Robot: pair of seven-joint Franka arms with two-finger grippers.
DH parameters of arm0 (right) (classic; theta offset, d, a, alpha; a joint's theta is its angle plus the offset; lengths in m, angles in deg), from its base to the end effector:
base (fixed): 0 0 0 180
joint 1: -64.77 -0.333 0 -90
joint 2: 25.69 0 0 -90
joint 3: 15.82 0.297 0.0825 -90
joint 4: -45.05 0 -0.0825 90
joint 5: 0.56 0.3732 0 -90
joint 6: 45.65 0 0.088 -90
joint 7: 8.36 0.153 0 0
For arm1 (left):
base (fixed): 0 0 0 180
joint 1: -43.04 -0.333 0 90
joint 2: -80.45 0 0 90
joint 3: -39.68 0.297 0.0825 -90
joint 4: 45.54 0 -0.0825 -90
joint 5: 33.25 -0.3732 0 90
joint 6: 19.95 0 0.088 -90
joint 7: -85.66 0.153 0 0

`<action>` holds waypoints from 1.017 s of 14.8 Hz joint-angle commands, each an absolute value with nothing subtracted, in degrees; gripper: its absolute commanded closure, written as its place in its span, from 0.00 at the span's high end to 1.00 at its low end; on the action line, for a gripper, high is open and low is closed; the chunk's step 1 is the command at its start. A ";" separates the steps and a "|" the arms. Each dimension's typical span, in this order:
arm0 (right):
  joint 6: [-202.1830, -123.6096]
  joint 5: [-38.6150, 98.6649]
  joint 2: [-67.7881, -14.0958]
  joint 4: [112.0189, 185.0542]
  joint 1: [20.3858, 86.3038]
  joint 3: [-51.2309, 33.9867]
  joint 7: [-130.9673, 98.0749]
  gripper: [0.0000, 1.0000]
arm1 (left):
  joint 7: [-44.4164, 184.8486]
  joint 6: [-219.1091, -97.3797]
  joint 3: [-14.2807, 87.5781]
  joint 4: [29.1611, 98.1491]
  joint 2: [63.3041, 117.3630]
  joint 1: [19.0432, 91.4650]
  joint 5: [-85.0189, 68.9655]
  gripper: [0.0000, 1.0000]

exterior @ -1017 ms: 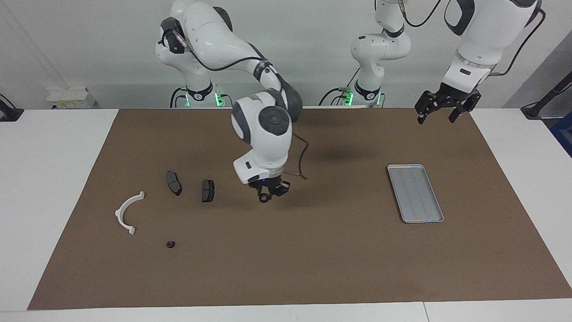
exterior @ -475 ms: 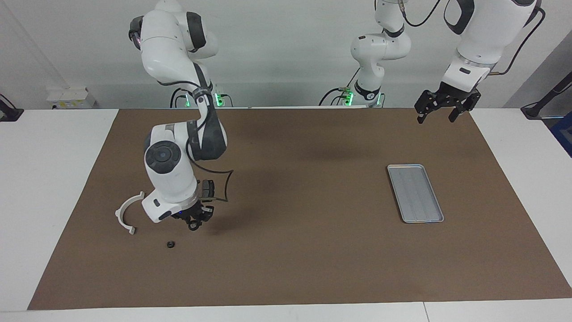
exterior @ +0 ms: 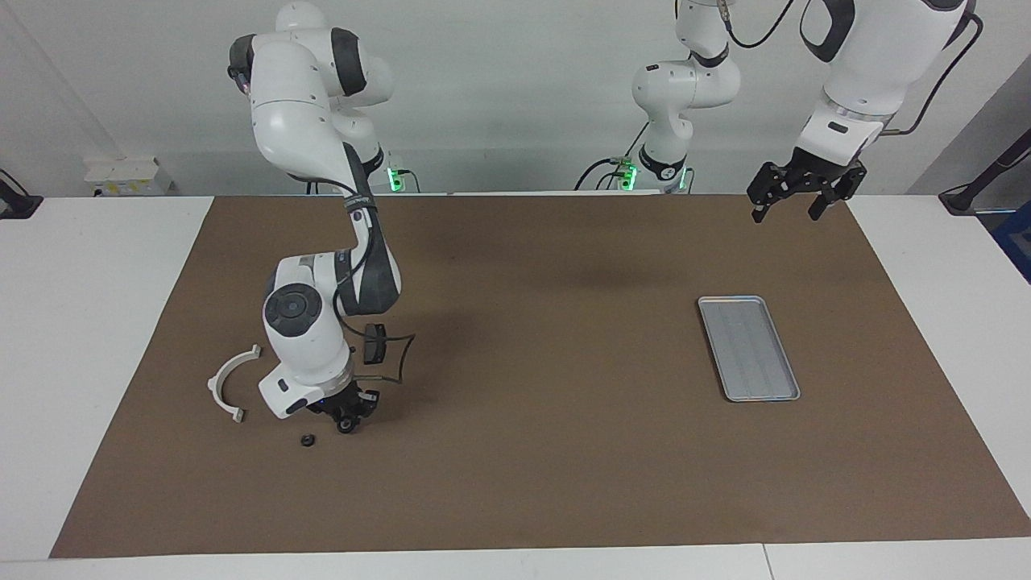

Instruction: Place bearing gear from tray to pile

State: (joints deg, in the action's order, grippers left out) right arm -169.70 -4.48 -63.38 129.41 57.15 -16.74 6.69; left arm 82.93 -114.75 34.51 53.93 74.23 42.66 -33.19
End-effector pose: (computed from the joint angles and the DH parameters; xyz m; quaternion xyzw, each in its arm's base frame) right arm 0.6960 0.0779 0.2399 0.9979 -0.0524 0.0235 0.0297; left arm 0.5173 -0.0453 0.5476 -0.9997 0.0177 -0.0136 0.0035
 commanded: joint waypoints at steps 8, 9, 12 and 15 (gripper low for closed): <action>-173.71 -3.99 -61.73 133.03 57.91 -15.82 6.23 1.00 | 83.11 -114.70 34.84 55.44 72.54 42.95 -33.08 1.00; -173.53 -3.99 -61.29 133.03 57.91 -15.82 6.23 1.00 | 83.11 -114.69 34.84 55.44 72.54 42.95 -33.08 1.00; -173.27 -3.99 -59.79 133.03 58.00 -15.91 6.06 1.00 | 83.11 -114.69 34.84 55.44 72.54 42.86 -33.08 1.00; -172.92 -3.99 -58.21 133.03 59.14 -15.91 5.70 1.00 | 83.11 -114.69 34.84 55.44 72.54 42.95 -33.08 1.00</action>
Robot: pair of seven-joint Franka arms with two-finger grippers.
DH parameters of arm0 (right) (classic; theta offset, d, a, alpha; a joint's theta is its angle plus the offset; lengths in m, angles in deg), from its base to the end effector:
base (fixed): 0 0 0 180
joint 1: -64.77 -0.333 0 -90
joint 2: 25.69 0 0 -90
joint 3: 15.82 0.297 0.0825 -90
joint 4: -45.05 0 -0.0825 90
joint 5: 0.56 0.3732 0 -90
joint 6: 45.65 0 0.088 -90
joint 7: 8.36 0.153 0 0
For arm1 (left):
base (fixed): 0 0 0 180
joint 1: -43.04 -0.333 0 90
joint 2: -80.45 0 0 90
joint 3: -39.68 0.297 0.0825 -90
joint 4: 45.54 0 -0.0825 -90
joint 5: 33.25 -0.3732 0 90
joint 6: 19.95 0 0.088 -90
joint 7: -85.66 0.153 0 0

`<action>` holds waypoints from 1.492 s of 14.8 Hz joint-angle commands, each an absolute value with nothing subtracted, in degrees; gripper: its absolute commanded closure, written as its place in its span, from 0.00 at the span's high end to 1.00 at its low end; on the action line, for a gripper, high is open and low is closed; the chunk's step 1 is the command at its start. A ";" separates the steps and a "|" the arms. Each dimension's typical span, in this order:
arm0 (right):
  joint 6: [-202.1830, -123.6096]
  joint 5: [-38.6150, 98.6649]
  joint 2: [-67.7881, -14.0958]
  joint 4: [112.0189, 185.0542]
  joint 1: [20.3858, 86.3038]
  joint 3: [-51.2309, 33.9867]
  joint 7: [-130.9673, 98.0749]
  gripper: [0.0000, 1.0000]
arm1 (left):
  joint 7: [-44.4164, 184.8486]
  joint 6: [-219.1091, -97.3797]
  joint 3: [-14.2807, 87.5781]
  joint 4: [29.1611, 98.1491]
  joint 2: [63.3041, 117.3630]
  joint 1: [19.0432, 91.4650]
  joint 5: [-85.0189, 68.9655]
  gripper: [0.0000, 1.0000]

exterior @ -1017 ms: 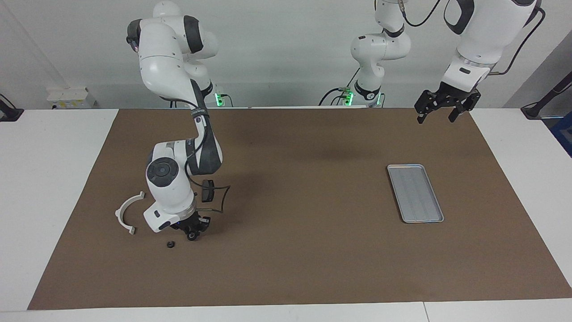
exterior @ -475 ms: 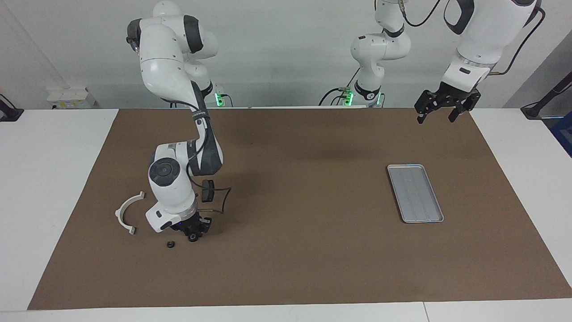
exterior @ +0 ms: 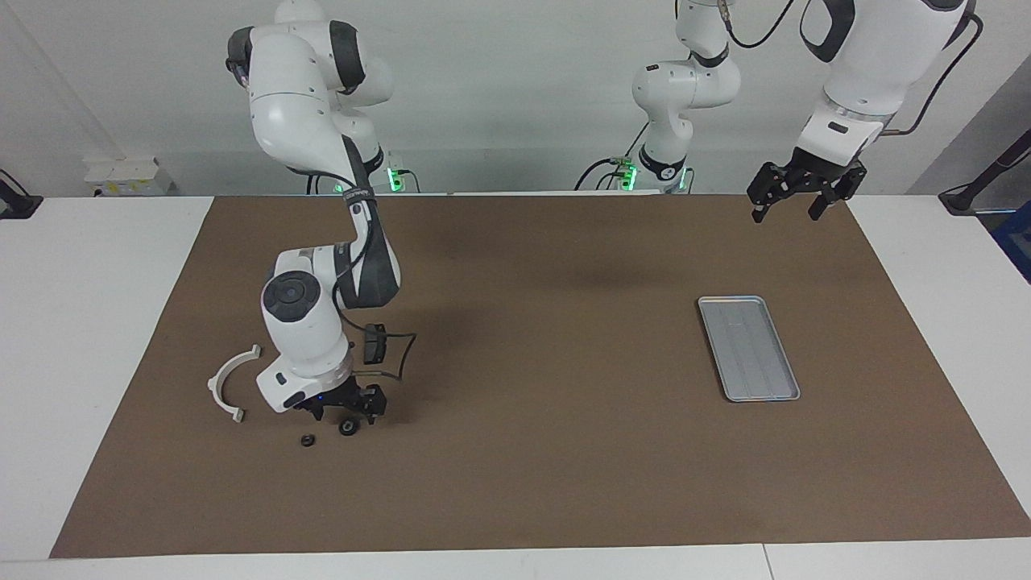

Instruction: Place bearing gear from tray to pile

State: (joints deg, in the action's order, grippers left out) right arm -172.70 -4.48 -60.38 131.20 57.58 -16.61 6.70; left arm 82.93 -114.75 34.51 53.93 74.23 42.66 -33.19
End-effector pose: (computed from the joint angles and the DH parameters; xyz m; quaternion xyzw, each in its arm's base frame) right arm 0.6997 0.0750 0.2674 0.9965 -0.0549 0.0592 0.0216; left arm 0.5173 -0.0453 0.5476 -0.9997 0.0177 -0.0136 0.0035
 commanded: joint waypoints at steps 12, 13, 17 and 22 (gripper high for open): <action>-146.14 -3.29 -32.40 136.45 59.94 -15.47 5.53 1.00 | 83.11 -114.69 34.84 55.44 72.54 42.95 -33.08 1.00; -142.89 -1.46 -29.58 136.98 60.37 -15.12 5.53 1.00 | 83.11 -114.69 34.84 55.44 72.54 42.95 -33.08 1.00; -134.70 0.93 -22.19 137.60 64.68 -11.61 -3.23 1.00 | 83.11 -114.69 34.84 55.44 72.54 42.95 -33.08 1.00; -129.86 0.93 -20.41 137.68 64.95 -11.52 -3.79 1.00 | 83.11 -114.69 34.84 55.44 72.54 42.95 -33.08 1.00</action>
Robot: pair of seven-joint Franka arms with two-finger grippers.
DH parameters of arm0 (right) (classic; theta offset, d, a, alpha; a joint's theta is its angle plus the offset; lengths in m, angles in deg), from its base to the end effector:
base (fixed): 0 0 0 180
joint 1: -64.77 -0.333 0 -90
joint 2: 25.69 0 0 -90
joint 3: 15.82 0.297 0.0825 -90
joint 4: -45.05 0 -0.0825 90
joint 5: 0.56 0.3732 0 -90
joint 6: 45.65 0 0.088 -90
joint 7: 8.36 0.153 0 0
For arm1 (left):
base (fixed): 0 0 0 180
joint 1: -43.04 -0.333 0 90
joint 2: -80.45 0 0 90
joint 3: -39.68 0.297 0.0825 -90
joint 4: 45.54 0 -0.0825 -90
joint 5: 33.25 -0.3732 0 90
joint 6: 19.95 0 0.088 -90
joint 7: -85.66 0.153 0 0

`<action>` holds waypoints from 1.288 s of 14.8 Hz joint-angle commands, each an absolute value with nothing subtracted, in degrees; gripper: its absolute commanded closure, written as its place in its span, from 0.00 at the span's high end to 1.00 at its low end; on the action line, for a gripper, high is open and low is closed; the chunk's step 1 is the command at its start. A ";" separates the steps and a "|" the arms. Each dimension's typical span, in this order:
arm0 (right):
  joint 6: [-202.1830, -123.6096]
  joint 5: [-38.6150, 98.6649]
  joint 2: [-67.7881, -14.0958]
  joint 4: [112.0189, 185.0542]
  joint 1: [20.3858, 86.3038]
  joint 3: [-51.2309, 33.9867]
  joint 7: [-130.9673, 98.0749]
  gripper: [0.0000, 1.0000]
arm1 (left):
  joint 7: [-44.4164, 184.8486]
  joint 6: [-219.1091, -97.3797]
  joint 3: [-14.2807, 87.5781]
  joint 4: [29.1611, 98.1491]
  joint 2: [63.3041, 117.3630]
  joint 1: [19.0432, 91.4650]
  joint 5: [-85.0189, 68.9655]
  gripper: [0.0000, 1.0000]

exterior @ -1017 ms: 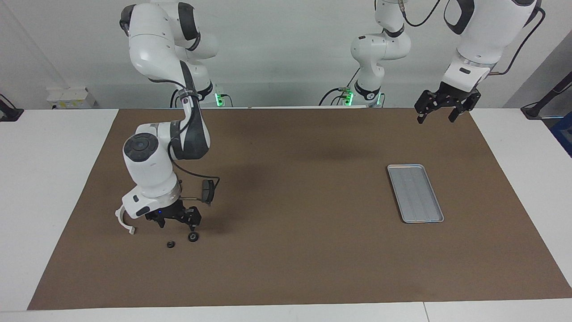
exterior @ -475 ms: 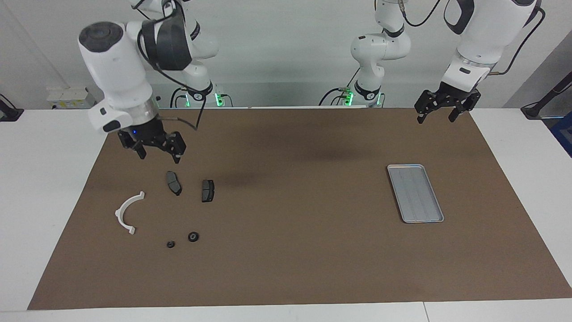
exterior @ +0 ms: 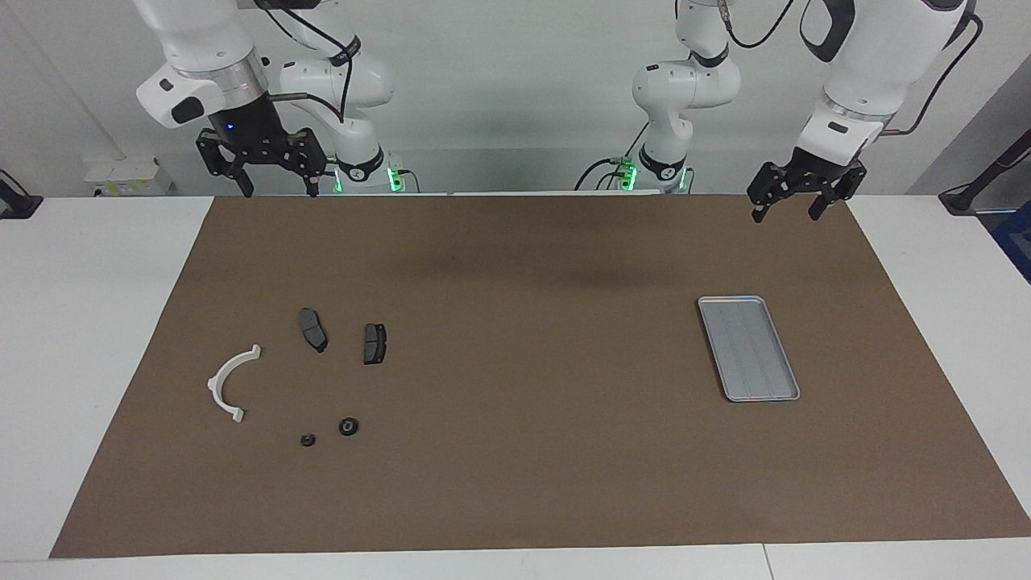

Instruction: Place bearing gear from tray to pile

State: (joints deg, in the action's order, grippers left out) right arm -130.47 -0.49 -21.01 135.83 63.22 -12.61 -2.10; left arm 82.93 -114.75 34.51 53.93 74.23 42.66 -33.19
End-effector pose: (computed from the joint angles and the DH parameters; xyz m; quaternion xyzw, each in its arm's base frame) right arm 0.5074 0.0435 0.5884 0.9998 -0.0132 -0.0110 0.0027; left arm 0.5173 -0.0453 0.5476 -0.9997 0.0177 -0.0136 0.0035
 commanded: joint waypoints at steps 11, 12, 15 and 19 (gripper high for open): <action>-133.36 -0.13 -21.12 139.88 64.68 -11.34 -3.61 1.00 | 83.11 -114.69 34.84 55.44 72.54 42.95 -33.08 1.00; -133.36 -0.13 -21.12 139.97 64.77 -11.43 -3.61 1.00 | 83.11 -114.69 34.84 55.44 72.54 42.95 -33.08 1.00; -133.98 -0.04 -21.12 139.79 64.59 -11.34 -3.61 1.00 | 83.11 -114.69 34.84 55.44 72.54 42.95 -33.08 1.00; -133.63 -0.13 -21.12 139.88 64.68 -11.43 -3.61 1.00 | 83.11 -114.69 34.84 55.44 72.54 42.95 -33.08 1.00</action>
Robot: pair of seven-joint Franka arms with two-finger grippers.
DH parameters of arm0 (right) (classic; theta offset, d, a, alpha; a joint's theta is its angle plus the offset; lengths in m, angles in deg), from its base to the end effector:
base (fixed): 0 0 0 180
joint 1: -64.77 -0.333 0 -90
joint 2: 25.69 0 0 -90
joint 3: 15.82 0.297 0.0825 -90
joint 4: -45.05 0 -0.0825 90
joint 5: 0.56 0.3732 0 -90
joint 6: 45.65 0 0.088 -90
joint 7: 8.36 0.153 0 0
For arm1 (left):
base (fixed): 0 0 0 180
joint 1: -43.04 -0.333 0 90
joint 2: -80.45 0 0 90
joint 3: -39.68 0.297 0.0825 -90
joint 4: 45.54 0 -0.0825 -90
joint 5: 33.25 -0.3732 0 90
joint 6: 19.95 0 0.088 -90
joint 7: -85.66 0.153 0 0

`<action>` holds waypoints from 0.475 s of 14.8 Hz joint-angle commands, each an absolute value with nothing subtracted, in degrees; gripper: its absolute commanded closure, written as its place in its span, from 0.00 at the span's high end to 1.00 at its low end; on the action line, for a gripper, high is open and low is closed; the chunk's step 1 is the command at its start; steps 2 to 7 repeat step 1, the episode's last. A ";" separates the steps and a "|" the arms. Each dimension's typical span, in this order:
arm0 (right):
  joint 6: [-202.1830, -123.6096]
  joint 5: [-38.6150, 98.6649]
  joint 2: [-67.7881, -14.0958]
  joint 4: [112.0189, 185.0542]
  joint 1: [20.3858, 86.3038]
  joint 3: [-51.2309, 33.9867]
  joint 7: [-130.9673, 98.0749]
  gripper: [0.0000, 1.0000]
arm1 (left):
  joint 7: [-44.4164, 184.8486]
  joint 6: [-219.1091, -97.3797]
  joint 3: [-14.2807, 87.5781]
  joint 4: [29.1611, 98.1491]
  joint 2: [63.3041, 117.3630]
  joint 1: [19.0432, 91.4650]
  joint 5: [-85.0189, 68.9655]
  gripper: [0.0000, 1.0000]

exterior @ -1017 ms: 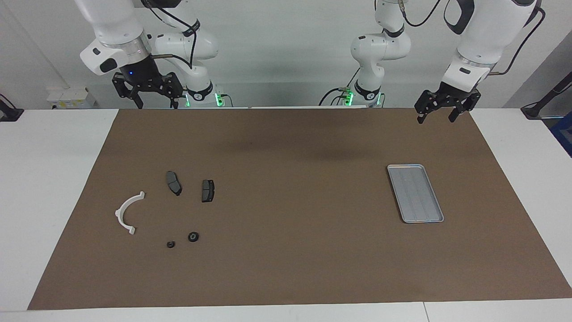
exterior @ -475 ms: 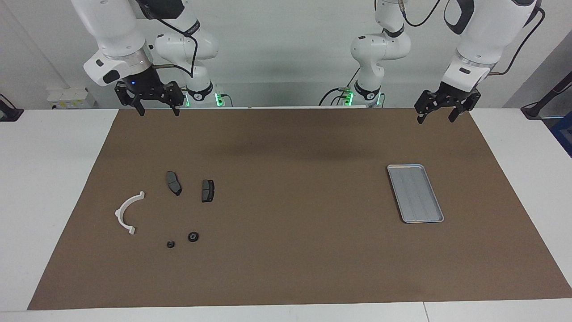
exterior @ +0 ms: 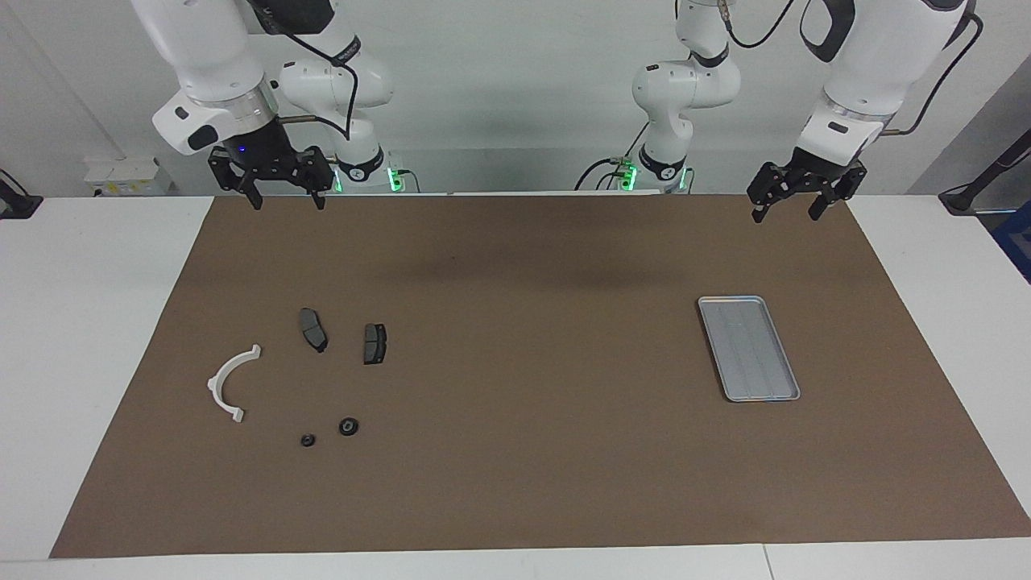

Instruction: Place bearing gear from tray to pile

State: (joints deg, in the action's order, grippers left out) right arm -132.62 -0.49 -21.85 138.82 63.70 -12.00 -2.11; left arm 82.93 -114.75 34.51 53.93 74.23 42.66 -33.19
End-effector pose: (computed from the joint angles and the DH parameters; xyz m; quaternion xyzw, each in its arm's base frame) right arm 0.5136 0.0451 0.5604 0.9996 -0.0120 -0.0256 0.0041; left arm 0.5173 -0.0453 0.5476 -0.9997 0.0177 -0.0136 0.0035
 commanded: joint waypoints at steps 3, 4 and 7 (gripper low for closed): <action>-133.63 -0.04 -21.12 139.88 64.77 -11.43 -3.61 1.00 | 83.11 -114.69 34.84 55.44 72.54 42.95 -33.08 1.00; -133.63 -0.04 -21.12 139.88 64.77 -11.43 -3.61 1.00 | 83.11 -114.69 34.84 55.44 72.54 42.95 -33.08 1.00; -133.63 -0.04 -21.12 139.88 64.77 -11.43 -3.61 1.00 | 83.11 -114.69 34.84 55.44 72.54 42.95 -33.08 1.00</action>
